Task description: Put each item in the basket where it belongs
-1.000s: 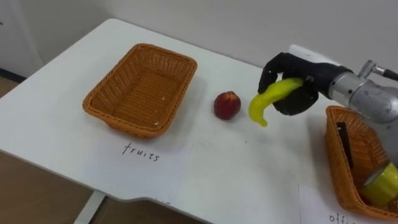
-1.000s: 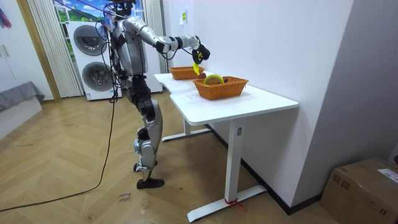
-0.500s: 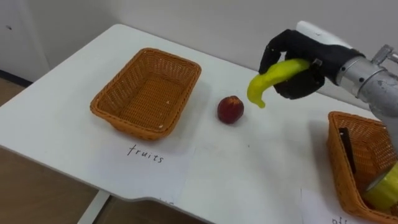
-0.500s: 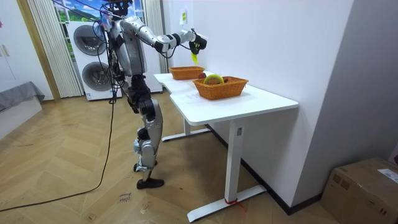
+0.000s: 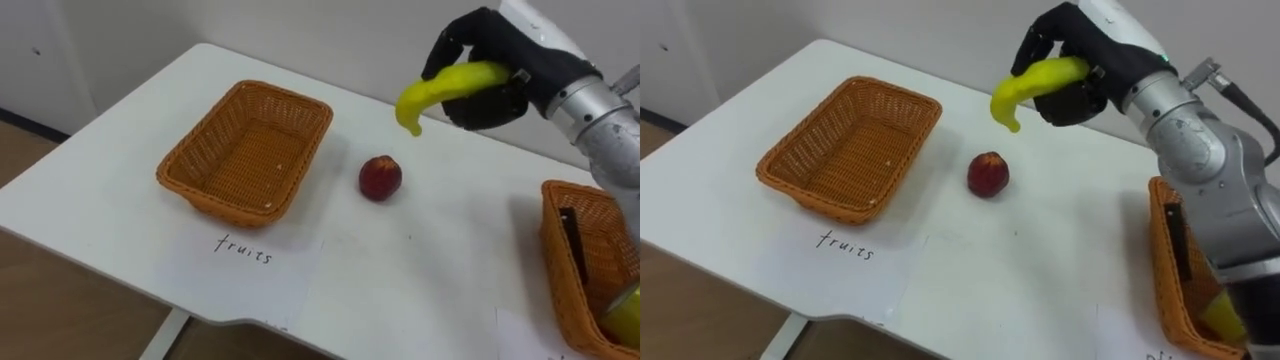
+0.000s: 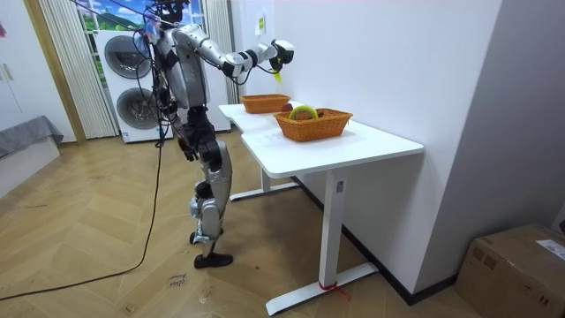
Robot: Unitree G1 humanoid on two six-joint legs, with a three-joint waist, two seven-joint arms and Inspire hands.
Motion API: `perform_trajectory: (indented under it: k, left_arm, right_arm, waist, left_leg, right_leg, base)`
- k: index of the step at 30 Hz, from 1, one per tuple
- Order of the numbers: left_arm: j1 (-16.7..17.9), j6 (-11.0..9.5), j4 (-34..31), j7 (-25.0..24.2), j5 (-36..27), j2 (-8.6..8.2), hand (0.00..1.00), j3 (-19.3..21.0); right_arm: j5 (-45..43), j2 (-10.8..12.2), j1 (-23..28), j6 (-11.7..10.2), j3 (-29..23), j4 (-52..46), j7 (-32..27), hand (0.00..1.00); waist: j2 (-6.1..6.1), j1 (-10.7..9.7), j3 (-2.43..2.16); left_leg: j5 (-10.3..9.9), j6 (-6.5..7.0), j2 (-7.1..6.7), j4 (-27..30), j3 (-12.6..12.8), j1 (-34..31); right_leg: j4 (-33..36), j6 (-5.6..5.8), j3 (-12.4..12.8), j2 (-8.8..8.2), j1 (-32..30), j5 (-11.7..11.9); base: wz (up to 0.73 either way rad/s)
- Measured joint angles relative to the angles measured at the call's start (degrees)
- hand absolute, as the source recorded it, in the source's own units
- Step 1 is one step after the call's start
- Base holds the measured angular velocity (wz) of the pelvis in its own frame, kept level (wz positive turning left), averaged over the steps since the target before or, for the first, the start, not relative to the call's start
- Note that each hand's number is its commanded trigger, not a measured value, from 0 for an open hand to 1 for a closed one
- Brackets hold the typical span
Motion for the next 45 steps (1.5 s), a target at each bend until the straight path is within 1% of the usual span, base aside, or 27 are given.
perform_trajectory:
  k: [2,4,5,7,9,11,13,14,15,19,21,22,24,25,27,28,30,32,34,36,37,38,40,42,45]
  left_arm:
    - [0.0,0.7,-0.5,0.0,0.1,-0.21,0.0,0.1]
    - [0.9,1.3,-1.5,0.0,0.1,-0.8,0.0,0.2]
    - [0.9,1.5,-1.7,0.0,0.1,-0.98,0.0,0.2]
    - [1.1,2.1,-2.8,-0.2,0.1,-1.6,0.0,0.2]
    - [1.5,2.6,-3.9,-0.4,0.1,-1.71,0.0,0.2]
    - [2.0,3.4,-5.2,-0.7,0.1,-1.68,0.0,0.2]
    - [2.6,4.2,-6.7,-1.1,0.1,-1.79,0.0,0.2]
    - [2.9,4.4,-7.0,-1.4,0.1,-1.79,0.0,0.1]
    - [3.5,4.6,-7.6,-1.7,0.1,-1.8,0.0,0.1]
    - [4.8,5.5,-7.7,-1.7,0.1,-2.24,0.0,0.0]
    - [5.2,5.8,-7.7,-1.7,0.0,-2.3,0.0,0.0]
    - [5.3,5.8,-7.7,-1.6,0.0,-2.28,0.0,0.0]
    - [5.3,5.7,-7.7,-1.6,0.0,-2.25,0.0,-0.1]
    - [5.6,5.7,-7.7,-1.8,0.1,-2.28,0.0,-0.2]
    - [5.9,5.9,-7.8,-2.0,0.1,-2.28,0.0,-0.1]
    - [6.4,6.2,-8.4,-2.3,0.1,-2.26,0.0,-0.1]
    - [7.3,6.4,-9.8,-2.8,0.1,-2.14,0.0,-0.1]
    - [7.9,6.7,-10.0,-2.9,0.1,-2.13,0.0,-0.1]
    - [8.2,7.6,-9.9,-2.9,0.0,-2.13,0.0,-0.1]
    - [8.6,8.2,-9.9,-2.9,0.0,-2.22,0.0,-0.2]
    - [8.7,8.6,-9.9,-2.9,0.1,-2.21,0.0,-0.2]
    - [8.8,8.7,-9.9,-2.9,0.1,-2.21,0.0,-0.2]
    - [9.0,9.1,-10.0,-2.9,0.1,-2.22,0.0,-0.2]
    - [8.9,9.4,-10.0,-2.9,0.1,-2.26,0.0,-0.2]
    - [10.0,9.5,-9.9,-2.7,0.1,-2.21,0.0,0.0]
  right_arm:
    - [0.2,0.8,0.0,0.1,0.0,0.0,-0.7,1.0]
    - [-0.4,3.1,0.0,0.2,0.0,0.1,-1.7,1.0]
    - [-0.4,3.6,0.0,0.2,0.0,0.1,-1.8,1.0]
    - [-0.5,4.8,0.0,1.1,0.1,0.1,-2.7,1.0]
    - [-0.2,5.0,0.0,1.6,0.1,0.2,-3.3,1.0]
    - [-0.1,5.0,0.0,2.1,0.1,0.2,-3.5,1.0]
    - [1.1,5.0,0.0,2.2,0.1,1.4,-4.3,1.0]
    - [1.7,5.0,0.0,2.3,0.2,2.0,-4.4,1.0]
    - [2.8,5.0,0.0,2.7,0.2,2.9,-4.5,1.0]
    - [5.2,5.1,0.0,3.9,0.3,5.2,-4.8,1.0]
    - [6.0,5.5,0.0,3.9,0.3,6.2,-5.0,1.0]
    - [6.1,6.1,0.0,3.9,0.3,7.2,-5.3,1.0]
    - [6.6,6.7,0.0,3.9,0.4,9.1,-5.5,1.0]
    - [6.6,7.4,0.0,4.4,0.6,9.4,-5.5,1.0]
    - [6.6,8.1,0.0,4.5,0.7,9.4,-5.5,1.0]
    - [6.5,8.3,0.0,4.5,0.7,9.5,-5.6,1.0]
    - [6.5,8.4,0.0,4.6,1.0,10.0,-6.3,1.0]
    - [6.4,8.4,-0.2,4.6,1.8,10.5,-6.7,1.0]
    - [6.5,8.6,-1.0,4.8,2.6,12.7,-7.1,1.0]
    - [7.2,8.7,-1.0,5.5,2.6,13.8,-7.2,1.0]
    - [8.5,8.7,-1.0,6.2,2.6,13.8,-7.5,1.0]
    - [9.2,8.7,-1.0,6.3,2.7,13.8,-7.8,1.0]
    - [12.5,8.7,-1.0,6.4,2.9,14.4,-7.9,1.0]
    - [13.9,8.7,-1.0,6.4,3.0,15.0,-7.9,1.0]
    - [18.6,8.7,-0.9,6.4,3.0,15.8,-7.9,1.0]
  waist:
    - [-0.08,0.4,-0.06]
    - [-0.1,0.9,-0.07]
    - [-0.07,1.1,-0.05]
    - [-0.07,1.7,-0.04]
    - [-0.12,2.0,-0.03]
    - [-0.29,2.3,-0.15]
    - [-0.42,3.3,-0.22]
    - [-0.5,3.4,-0.27]
    - [-0.7,3.4,-0.34]
    - [-1.07,3.8,-0.2]
    - [-1.18,3.9,-0.13]
    - [-1.15,4.2,-0.05]
    - [-1.0,5.2,0.05]
    - [-0.86,5.3,0.15]
    - [-0.66,5.4,0.3]
    - [-0.54,6.2,0.38]
    - [-0.47,6.7,0.43]
    - [-0.4,6.8,0.42]
    - [-0.38,6.9,0.4]
    - [-0.32,7.1,0.36]
    - [-0.24,7.5,0.37]
    - [-0.2,7.8,0.36]
    - [0.07,7.8,0.21]
    - [0.33,7.8,0.07]
    - [0.59,8.3,0.05]
  left_leg:
    - [0.0,0.01,-0.04,-0.1,-0.1,0.2]
    - [0.0,0.04,-0.06,-0.2,-0.1,0.4]
    - [0.0,0.06,-0.07,-0.2,-0.1,0.4]
    - [-0.1,0.11,-0.22,-0.1,-0.8,0.2]
    - [-0.1,0.16,-0.34,-0.2,-1.5,0.2]
    - [-0.1,0.16,-0.5,0.0,-2.0,-0.1]
    - [-0.1,0.17,-0.56,0.1,-2.2,-0.3]
    - [-0.1,0.17,-0.62,0.1,-2.4,-0.4]
    - [-0.1,0.22,-0.83,0.1,-3.0,-0.5]
    - [0.1,0.5,-1.55,0.2,-4.1,-1.1]
    - [0.1,0.59,-1.8,0.6,-4.7,-1.3]
    - [0.2,0.61,-1.91,0.7,-4.8,-1.3]
    - [0.1,0.75,-1.97,0.9,-5.0,-1.3]
    - [0.0,0.79,-2.09,0.9,-5.5,-1.4]
    - [-0.1,0.95,-2.34,1.0,-6.2,-1.7]
    - [-0.1,0.97,-2.47,1.0,-6.3,-1.7]
    - [-0.1,1.07,-2.72,1.1,-6.7,-1.8]
    - [0.0,1.22,-3.07,1.1,-7.6,-1.8]
    - [-0.1,1.33,-3.31,1.8,-8.3,-2.4]
    - [0.0,1.34,-3.44,1.9,-8.5,-2.4]
    - [0.0,1.37,-3.56,1.9,-8.7,-2.5]
    - [0.0,1.39,-3.64,1.9,-8.8,-2.5]
    - [0.1,1.49,-3.97,2.0,-9.3,-2.3]
    - [0.1,1.62,-4.1,2.0,-9.5,-2.2]
    - [0.2,1.72,-4.24,2.0,-9.6,-2.0]
  right_leg:
    - [0.0,0.04,0.0,-0.07,0.2,0.0]
    - [0.0,0.04,-0.2,-0.08,0.2,0.0]
    - [0.0,0.04,-0.3,-0.08,0.3,0.0]
    - [0.0,0.06,-1.0,-0.15,0.5,0.0]
    - [-0.2,0.14,-1.2,-0.16,0.8,-0.1]
    - [-0.8,0.18,-1.8,-0.13,1.0,-0.1]
    - [-0.8,0.18,-2.0,-0.14,1.2,-0.1]
    - [-0.8,0.2,-2.0,-0.17,1.2,-0.2]
    - [-0.8,0.33,-2.1,-0.25,1.2,-0.2]
    - [-0.7,0.77,-2.3,-0.67,1.3,-0.6]
    - [-0.7,0.84,-2.8,-0.85,1.3,-0.6]
    - [-0.5,0.9,-3.5,-1.01,1.5,-0.6]
    - [-0.2,1.06,-3.7,-1.15,1.5,-0.7]
    - [0.2,1.18,-4.4,-1.35,1.5,-0.8]
    - [0.2,1.33,-5.2,-1.51,1.6,-0.9]
    - [0.2,1.41,-5.2,-1.62,1.6,-0.9]
    - [0.3,1.46,-5.6,-1.8,1.8,-1.0]
    - [0.3,1.53,-6.5,-2.02,2.0,-1.0]
    - [0.4,1.56,-6.8,-2.06,2.2,-1.0]
    - [0.4,1.61,-7.2,-2.17,2.2,-1.0]
    - [0.4,1.79,-7.3,-2.22,2.3,-1.1]
    - [0.4,1.91,-7.3,-2.27,2.3,-1.2]
    - [0.6,2.12,-7.7,-2.51,2.8,-1.3]
    - [1.1,2.26,-7.9,-2.75,2.9,-1.4]
    - [1.2,2.26,-8.0,-2.83,3.1,-1.4]
  base:
    - [0.04]
    - [0.0]
    - [0.0]
    - [0.12]
    - [0.18]
    - [0.18]
    - [0.08]
    - [0.13]
    - [0.22]
    - [0.17]
    - [0.17]
    - [0.14]
    - [0.09]
    - [0.15]
    - [0.19]
    - [0.11]
    - [0.13]
    - [0.22]
    - [0.19]
    - [0.1]
    - [0.05]
    - [0.06]
    - [0.13]
    - [0.13]
    - [0.03]
